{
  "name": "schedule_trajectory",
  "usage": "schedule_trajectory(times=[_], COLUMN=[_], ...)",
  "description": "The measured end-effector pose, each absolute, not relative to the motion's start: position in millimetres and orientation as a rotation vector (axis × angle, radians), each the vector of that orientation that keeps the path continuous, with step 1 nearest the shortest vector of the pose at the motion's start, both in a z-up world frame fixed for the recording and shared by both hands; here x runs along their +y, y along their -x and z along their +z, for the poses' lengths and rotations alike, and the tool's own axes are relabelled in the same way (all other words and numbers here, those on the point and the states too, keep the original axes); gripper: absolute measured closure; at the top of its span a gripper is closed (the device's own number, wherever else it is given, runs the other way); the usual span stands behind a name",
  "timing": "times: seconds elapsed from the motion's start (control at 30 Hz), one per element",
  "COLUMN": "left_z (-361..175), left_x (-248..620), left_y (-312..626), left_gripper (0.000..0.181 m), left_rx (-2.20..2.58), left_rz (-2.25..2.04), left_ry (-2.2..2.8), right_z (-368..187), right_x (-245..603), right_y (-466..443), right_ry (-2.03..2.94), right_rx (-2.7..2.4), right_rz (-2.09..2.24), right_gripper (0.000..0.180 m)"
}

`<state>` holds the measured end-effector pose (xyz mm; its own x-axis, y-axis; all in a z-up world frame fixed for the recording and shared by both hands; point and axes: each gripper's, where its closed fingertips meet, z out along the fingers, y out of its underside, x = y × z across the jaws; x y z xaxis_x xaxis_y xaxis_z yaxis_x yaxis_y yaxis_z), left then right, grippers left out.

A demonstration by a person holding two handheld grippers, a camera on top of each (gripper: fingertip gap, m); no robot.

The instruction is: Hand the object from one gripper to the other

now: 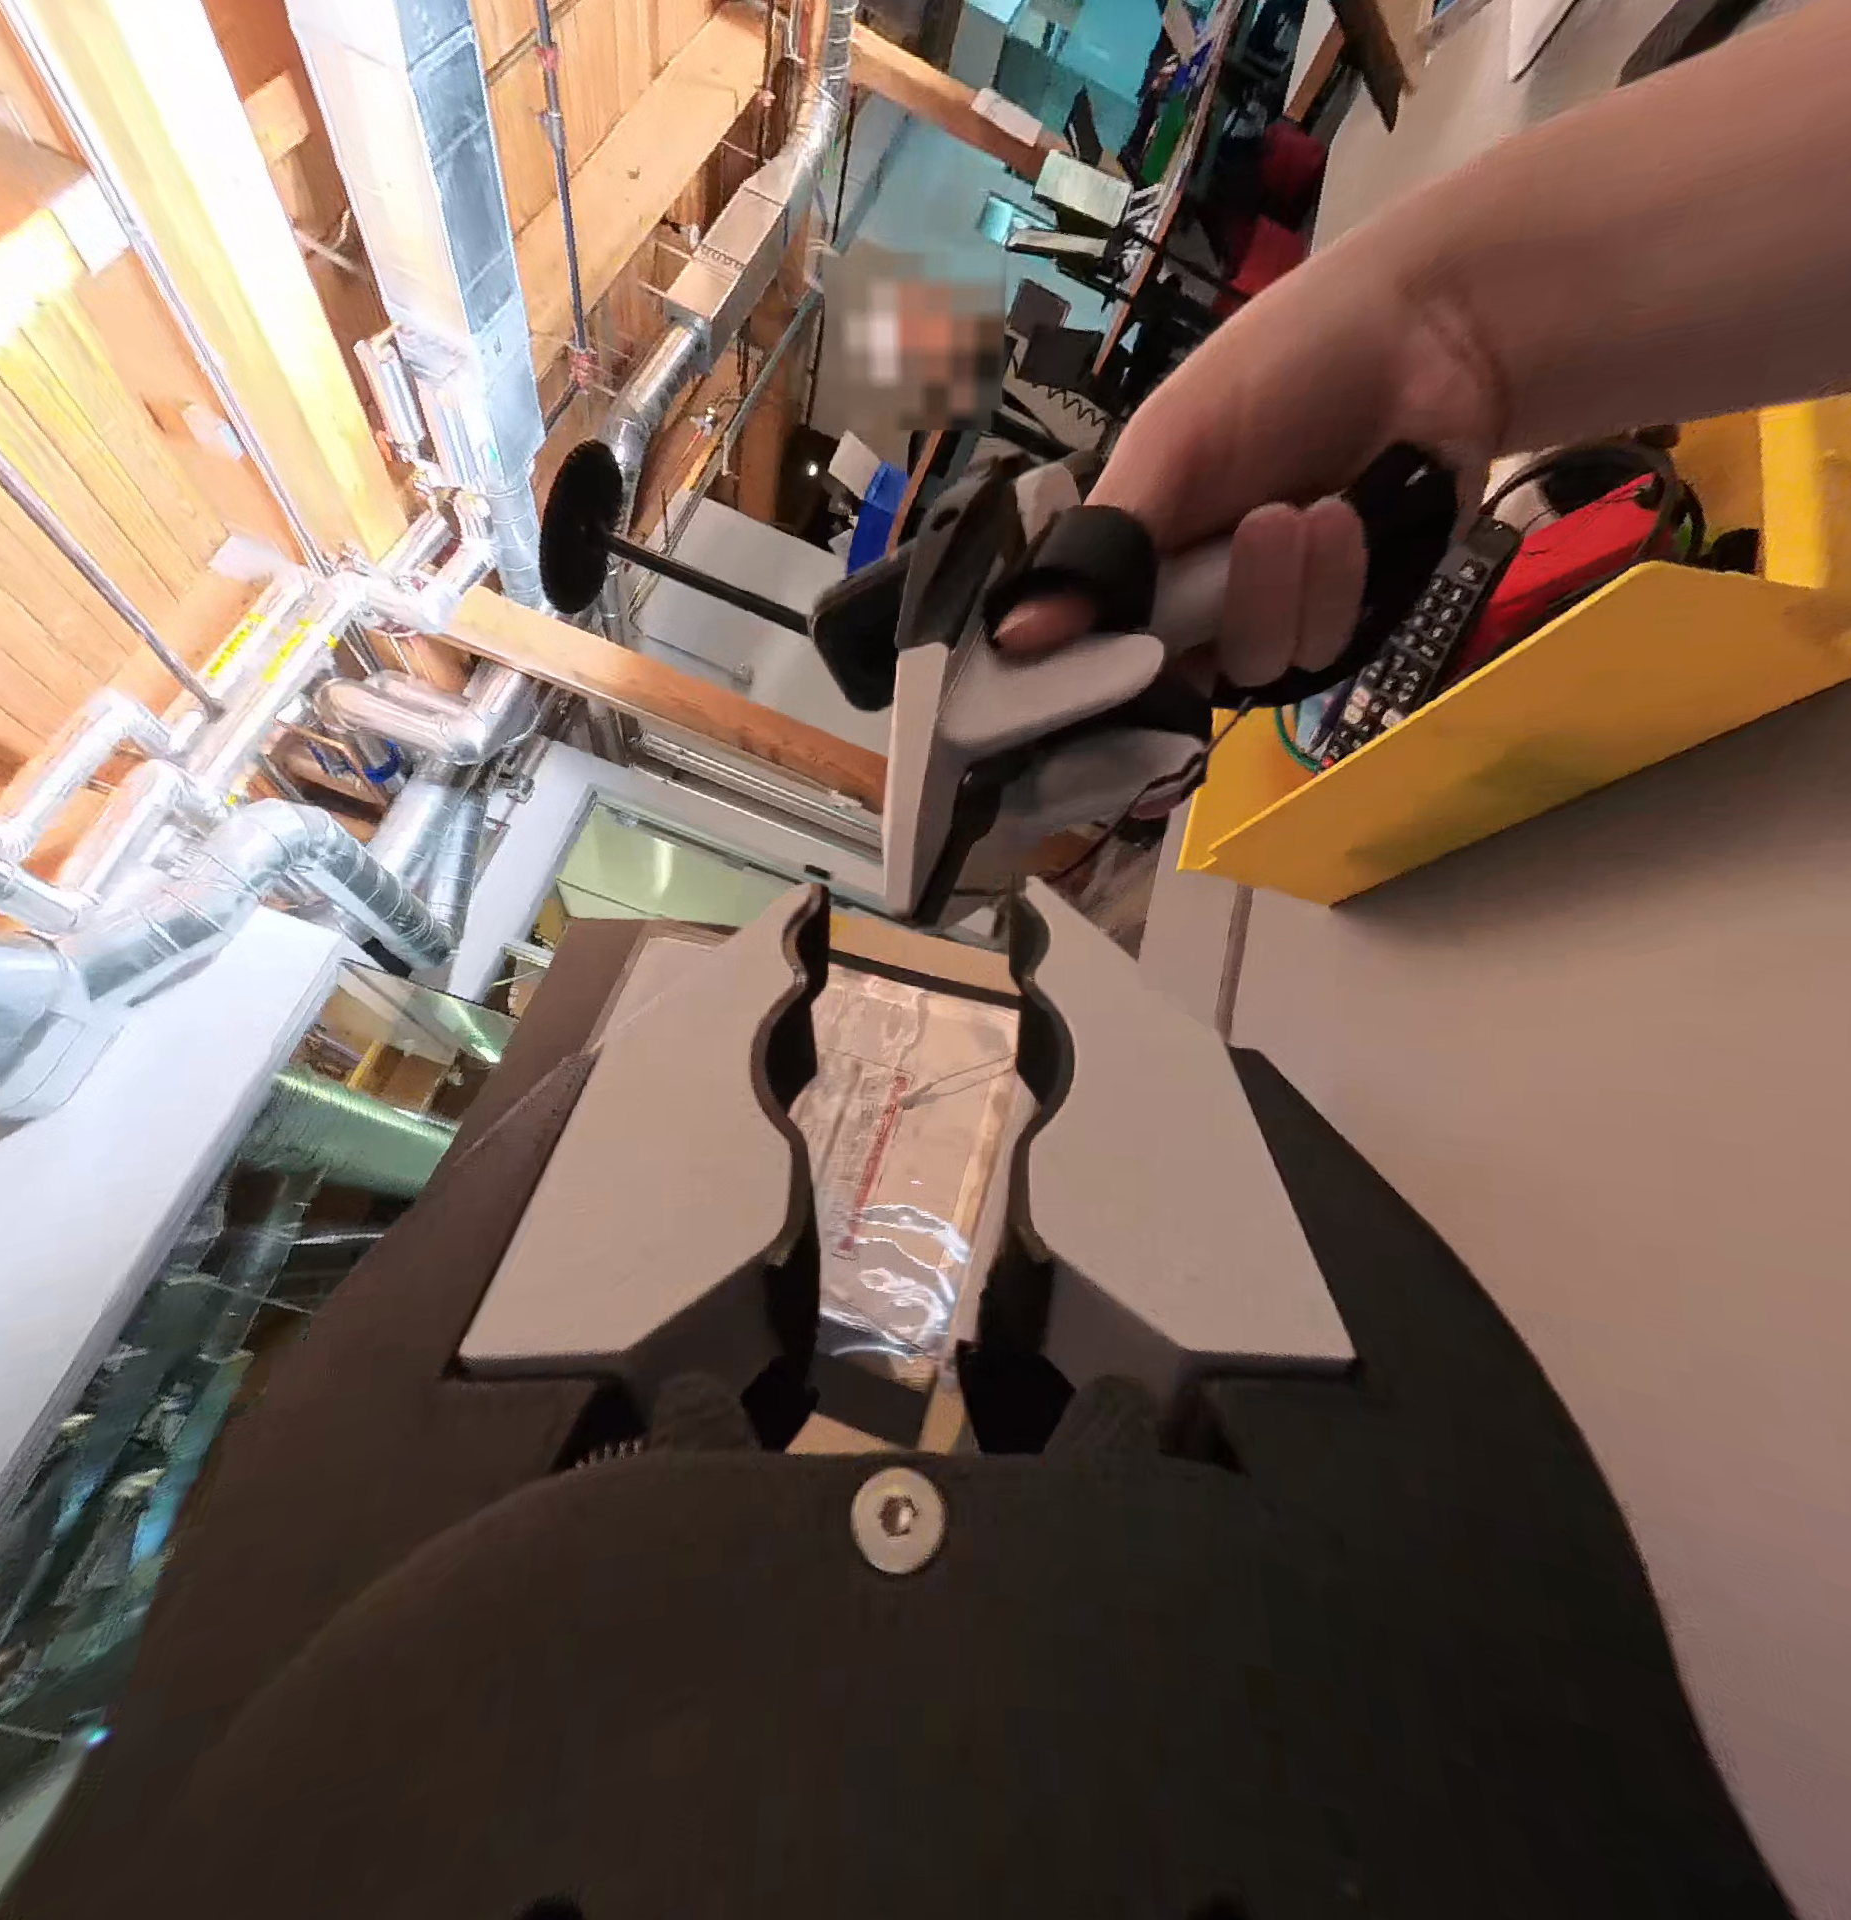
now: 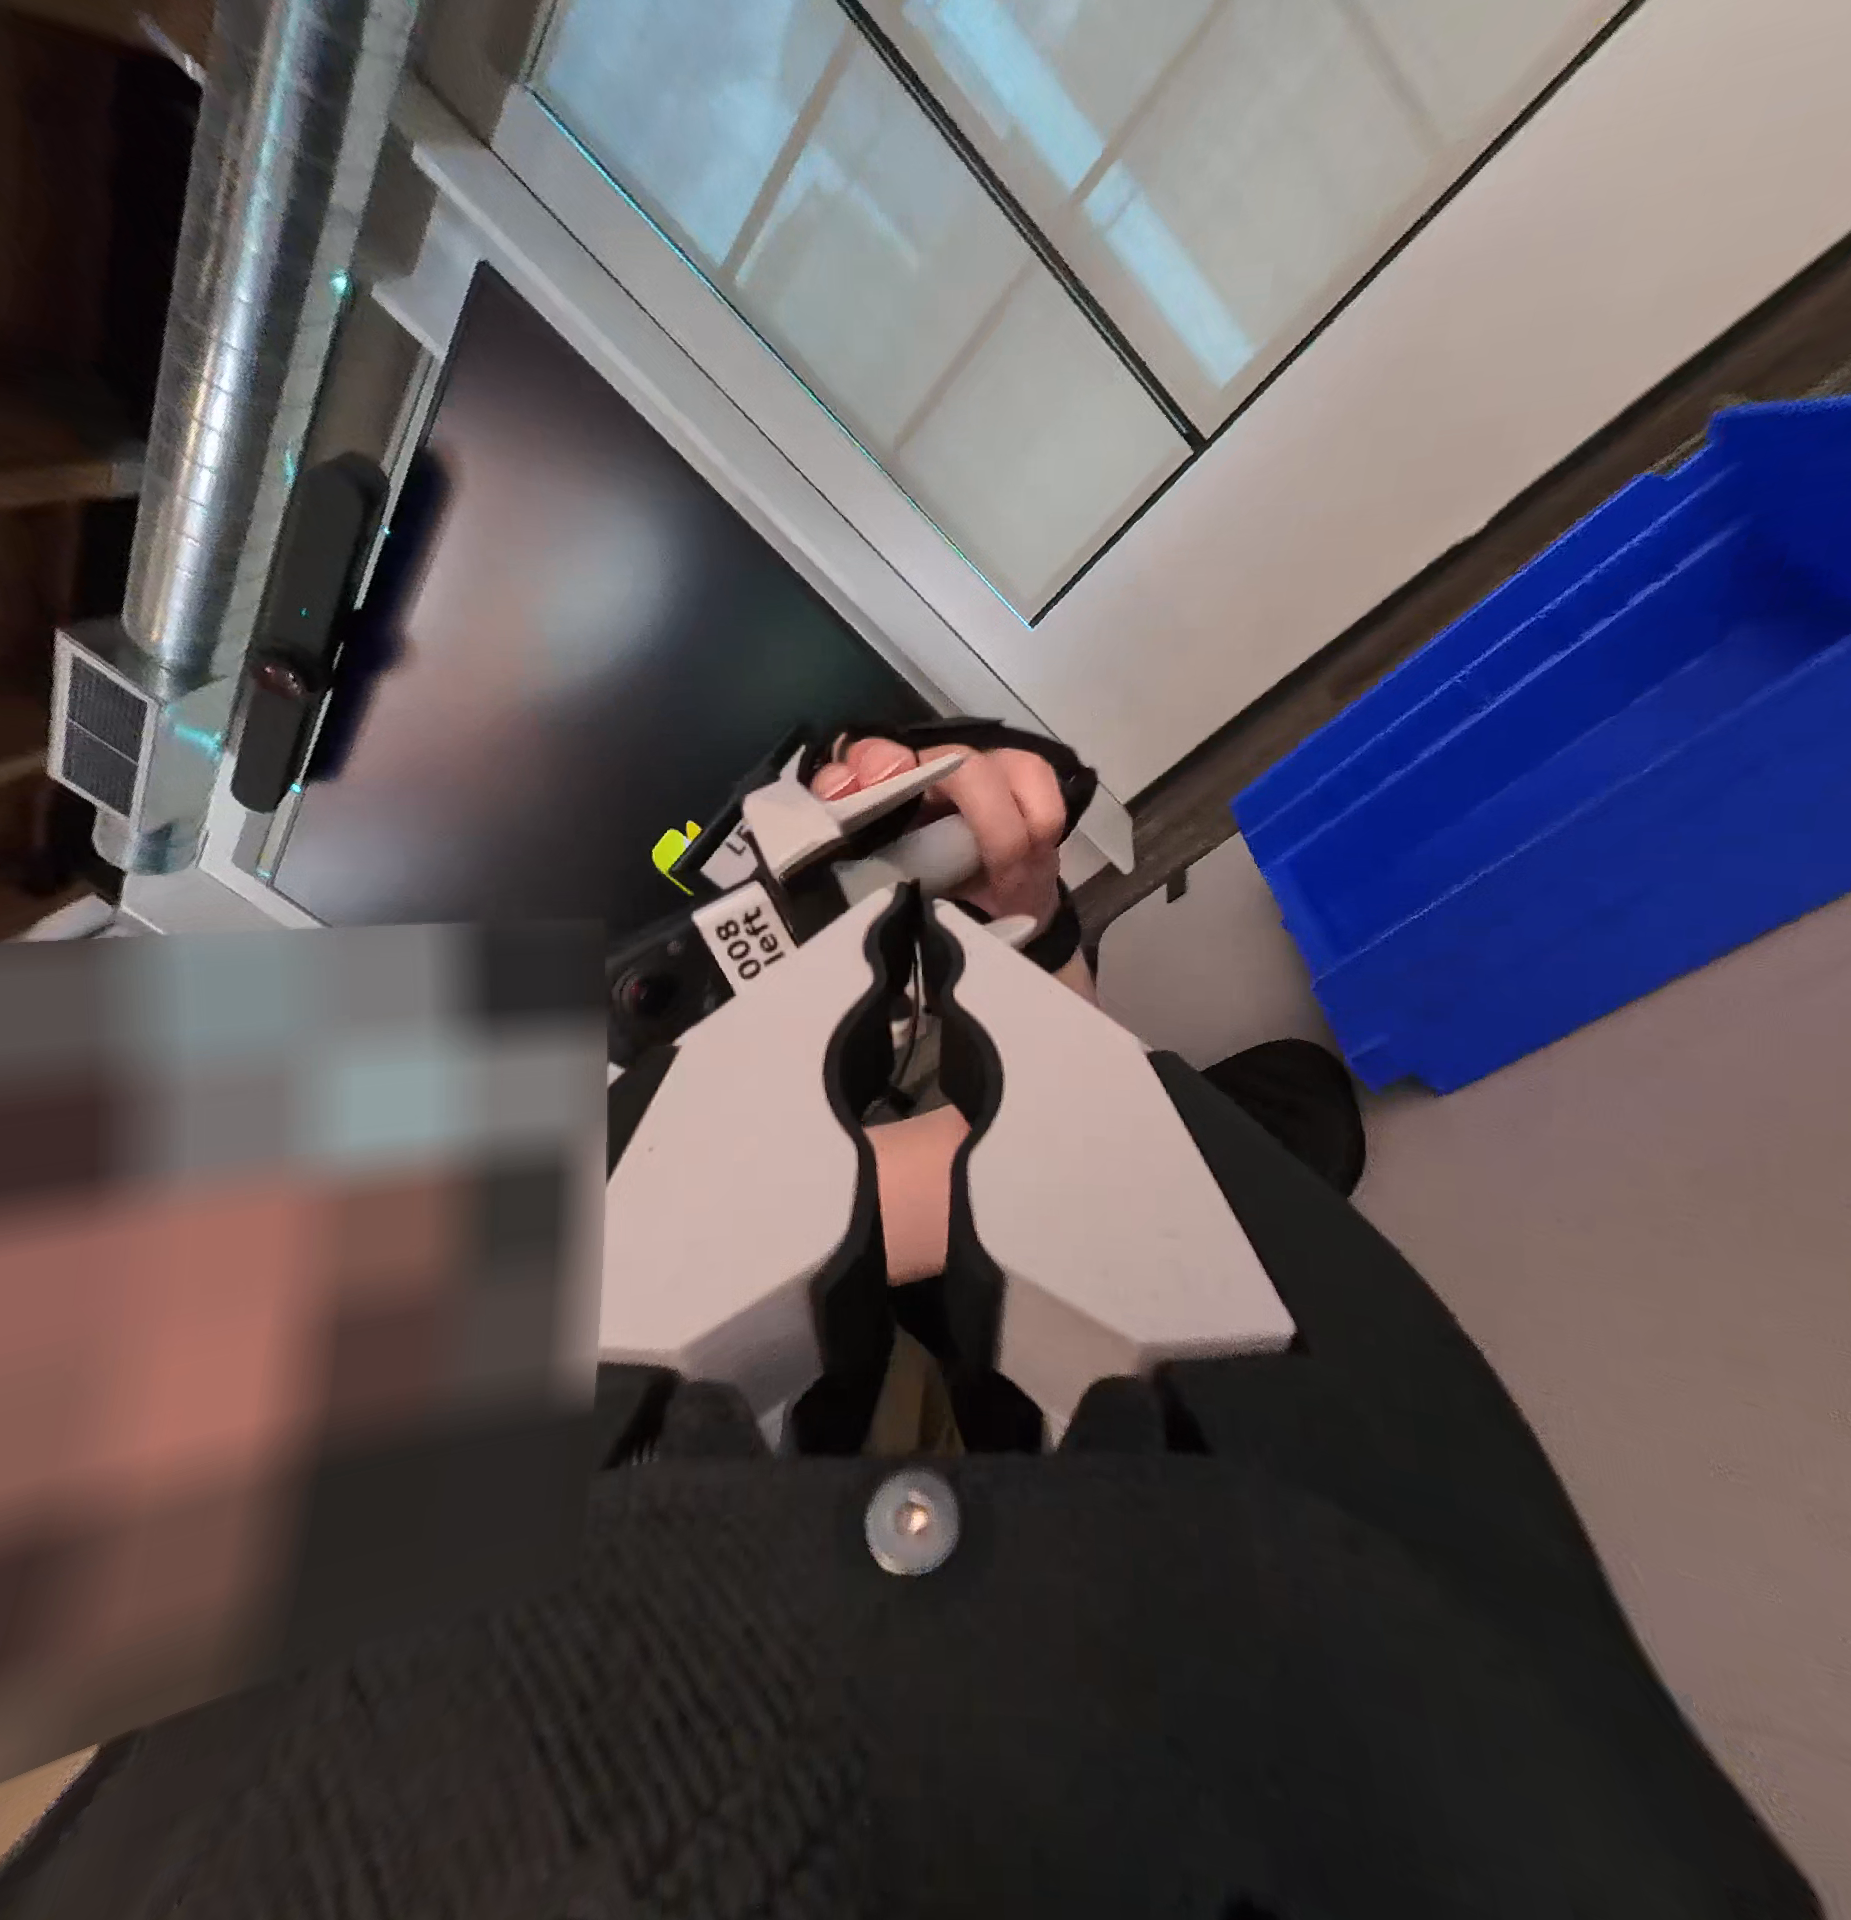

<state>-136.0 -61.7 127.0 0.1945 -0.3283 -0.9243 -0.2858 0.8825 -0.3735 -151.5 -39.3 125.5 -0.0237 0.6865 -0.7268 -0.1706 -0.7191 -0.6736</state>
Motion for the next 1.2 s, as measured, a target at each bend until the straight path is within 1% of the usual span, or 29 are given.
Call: schedule_trajectory(times=[0.03, 0.1, 0.27, 0.37, 0.43, 0.5, 0.57, 0.6, 0.63, 0.7, 0.83, 0.93, 1.0, 1.03, 1.07, 1.13, 1.17, 1.2], left_z=[125, 119, 118, 118, 117, 115, 118, 120, 122, 130, 155, 166, 164, 160, 156, 146, 144, 143], left_x=[-62, -60, -57, -63, -66, -68, -69, -69, -69, -70, -62, -36, -16, -8, -1, 4, 3, 1], left_y=[135, 134, 132, 128, 126, 126, 128, 129, 130, 135, 159, 181, 191, 194, 194, 189, 185, 181], left_gripper=[0.149, 0.155, 0.150, 0.153, 0.161, 0.175, 0.181, 0.181, 0.181, 0.181, 0.181, 0.181, 0.181, 0.181, 0.181, 0.181, 0.181, 0.181], left_rx=[1.398, 1.420, 1.415, 1.403, 1.404, 1.415, 1.400, 1.396, 1.394, 1.361, 1.260, 1.200, 1.190, 1.191, 1.201, 1.231, 1.240, 1.238], left_rz=[-0.003, 0.053, 0.165, 0.197, 0.209, 0.219, 0.221, 0.211, 0.194, 0.156, 0.079, 0.061, 0.074, 0.080, 0.075, 0.028, -0.005, -0.036], left_ry=[0.514, 0.489, 0.445, 0.390, 0.369, 0.344, 0.335, 0.343, 0.359, 0.375, 0.442, 0.580, 0.686, 0.733, 0.779, 0.855, 0.877, 0.889], right_z=[126, 126, 132, 129, 128, 129, 128, 126, 126, 128, 146, 173, 188, 192, 194, 192, 193, 193], right_x=[-39, -38, -44, -41, -41, -42, -40, -39, -38, -32, -18, -20, -40, -49, -56, -57, -54, -52], right_y=[151, 151, 151, 153, 155, 156, 156, 157, 157, 155, 140, 130, 136, 142, 149, 160, 162, 166], right_ry=[1.647, 1.648, 1.619, 1.637, 1.644, 1.633, 1.640, 1.647, 1.637, 1.613, 1.465, 1.224, 1.044, 0.979, 0.941, 0.961, 0.993, 1.016], right_rx=[-0.535, -0.522, -0.518, -0.507, -0.508, -0.509, -0.510, -0.521, -0.531, -0.530, -0.554, -0.649, -0.751, -0.796, -0.832, -0.851, -0.821, -0.804], right_rz=[1.822, 1.839, 1.919, 1.909, 1.911, 1.926, 1.907, 1.875, 1.847, 1.765, 1.454, 1.000, 0.694, 0.553, 0.428, 0.239, 0.192, 0.190], right_gripper=[0.180, 0.180, 0.180, 0.180, 0.180, 0.180, 0.180, 0.178, 0.168, 0.142, 0.136, 0.134, 0.134, 0.137, 0.142, 0.173, 0.175, 0.173])
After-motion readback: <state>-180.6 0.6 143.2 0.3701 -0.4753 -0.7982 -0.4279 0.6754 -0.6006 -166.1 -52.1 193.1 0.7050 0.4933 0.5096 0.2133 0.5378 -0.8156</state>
